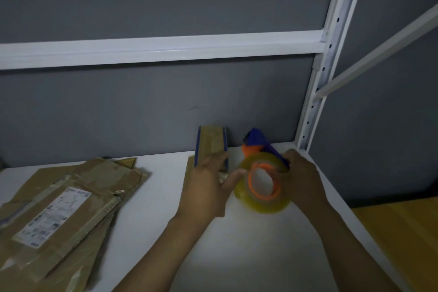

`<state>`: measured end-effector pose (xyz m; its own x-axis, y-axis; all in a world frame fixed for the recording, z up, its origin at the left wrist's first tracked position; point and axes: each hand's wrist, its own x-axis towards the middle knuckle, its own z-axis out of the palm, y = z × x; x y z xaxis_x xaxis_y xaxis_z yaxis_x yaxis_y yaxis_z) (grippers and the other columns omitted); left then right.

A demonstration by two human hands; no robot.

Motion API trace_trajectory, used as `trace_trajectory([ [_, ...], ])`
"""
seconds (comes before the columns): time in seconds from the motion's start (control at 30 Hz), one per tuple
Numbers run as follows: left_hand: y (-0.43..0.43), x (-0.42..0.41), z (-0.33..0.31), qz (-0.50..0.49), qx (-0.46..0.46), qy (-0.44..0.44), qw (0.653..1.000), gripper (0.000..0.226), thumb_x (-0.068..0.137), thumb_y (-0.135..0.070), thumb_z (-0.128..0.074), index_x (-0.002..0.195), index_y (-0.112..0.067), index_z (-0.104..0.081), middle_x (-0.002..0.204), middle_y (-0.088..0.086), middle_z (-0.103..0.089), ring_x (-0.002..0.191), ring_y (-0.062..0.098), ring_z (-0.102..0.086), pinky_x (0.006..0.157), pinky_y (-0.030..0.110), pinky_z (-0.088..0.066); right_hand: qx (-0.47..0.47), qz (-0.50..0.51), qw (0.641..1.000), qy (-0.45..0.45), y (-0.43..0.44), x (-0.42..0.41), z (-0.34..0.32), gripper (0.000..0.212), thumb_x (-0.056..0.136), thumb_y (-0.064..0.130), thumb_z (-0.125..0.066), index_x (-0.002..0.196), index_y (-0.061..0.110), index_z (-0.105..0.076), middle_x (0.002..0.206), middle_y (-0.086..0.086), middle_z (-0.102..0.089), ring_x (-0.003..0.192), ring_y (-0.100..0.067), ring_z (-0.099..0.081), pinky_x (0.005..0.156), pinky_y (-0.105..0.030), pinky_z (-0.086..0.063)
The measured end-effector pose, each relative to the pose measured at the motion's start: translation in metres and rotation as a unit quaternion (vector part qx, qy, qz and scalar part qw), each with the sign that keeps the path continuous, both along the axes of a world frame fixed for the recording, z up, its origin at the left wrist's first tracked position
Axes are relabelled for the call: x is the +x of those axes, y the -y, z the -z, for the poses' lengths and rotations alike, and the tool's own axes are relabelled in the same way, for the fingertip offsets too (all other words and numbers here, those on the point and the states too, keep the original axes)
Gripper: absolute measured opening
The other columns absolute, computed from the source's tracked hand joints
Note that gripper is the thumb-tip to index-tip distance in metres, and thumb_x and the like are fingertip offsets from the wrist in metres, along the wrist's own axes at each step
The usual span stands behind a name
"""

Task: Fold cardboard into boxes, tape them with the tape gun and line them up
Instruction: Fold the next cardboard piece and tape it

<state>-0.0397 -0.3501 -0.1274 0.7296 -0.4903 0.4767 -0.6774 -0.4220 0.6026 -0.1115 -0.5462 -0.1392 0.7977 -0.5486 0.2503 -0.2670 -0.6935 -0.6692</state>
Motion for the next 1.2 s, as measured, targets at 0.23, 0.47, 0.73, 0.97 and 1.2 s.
trace_trajectory([
  [0.23,-0.004,-0.003,-0.020,0.038,-0.198,-0.224,0.954,0.055,0.077,-0.020,-0.078,0.124,-0.037,-0.055,0.103,-0.017,-0.069,0.094,-0.005,-0.065,0.080,0.016,-0.054,0.193,-0.177,0.954,0.146,-0.008,0.004,-0.063,0.054,0.063,0.049,-0.075,0.106,0.034,-0.047,0.110,0.010,-0.057,0.100,-0.004,-0.058,0.070,-0.018,-0.050],
  [0.47,-0.017,0.003,-0.037,0.038,-0.208,-0.228,0.950,0.041,0.082,-0.057,-0.065,0.118,-0.038,-0.060,0.118,-0.010,-0.067,0.107,0.002,-0.062,0.090,0.023,-0.052,0.202,-0.305,0.914,0.177,-0.015,0.010,-0.076,0.059,0.076,0.016,-0.071,0.126,0.039,-0.048,0.125,0.015,-0.057,0.107,0.003,-0.059,0.079,-0.011,-0.048],
  [0.73,-0.022,0.025,-0.084,0.025,-0.312,-0.463,0.829,0.021,0.091,-0.028,-0.060,0.081,-0.009,-0.065,0.062,0.002,-0.060,0.053,0.009,-0.053,0.059,0.024,-0.040,0.078,-0.299,0.942,0.134,-0.013,0.012,-0.070,0.062,0.071,0.027,-0.079,0.123,0.047,-0.051,0.114,0.012,-0.055,0.102,0.005,-0.054,0.081,-0.006,-0.041],
  [0.97,-0.032,0.040,-0.068,-0.057,-0.257,-0.415,0.871,0.013,0.089,-0.004,-0.061,0.077,-0.005,-0.066,0.054,0.000,-0.060,0.051,0.011,-0.048,0.052,0.021,-0.045,0.014,-0.284,0.956,0.067,0.012,0.005,-0.063,0.061,0.073,0.021,-0.081,0.116,0.053,-0.052,0.106,0.012,-0.051,0.096,0.007,-0.052,0.073,-0.005,-0.040],
  [1.2,-0.037,0.051,-0.034,-0.141,-0.153,-0.357,0.911,0.020,0.088,-0.007,-0.061,0.069,-0.004,-0.063,0.068,0.013,-0.058,0.066,0.022,-0.050,0.068,0.034,-0.043,-0.077,-0.274,0.958,-0.028,0.024,0.002,-0.051,0.061,0.077,0.032,-0.078,0.117,0.060,-0.041,0.105,0.019,-0.046,0.097,0.005,-0.049,0.074,-0.006,-0.040],
])
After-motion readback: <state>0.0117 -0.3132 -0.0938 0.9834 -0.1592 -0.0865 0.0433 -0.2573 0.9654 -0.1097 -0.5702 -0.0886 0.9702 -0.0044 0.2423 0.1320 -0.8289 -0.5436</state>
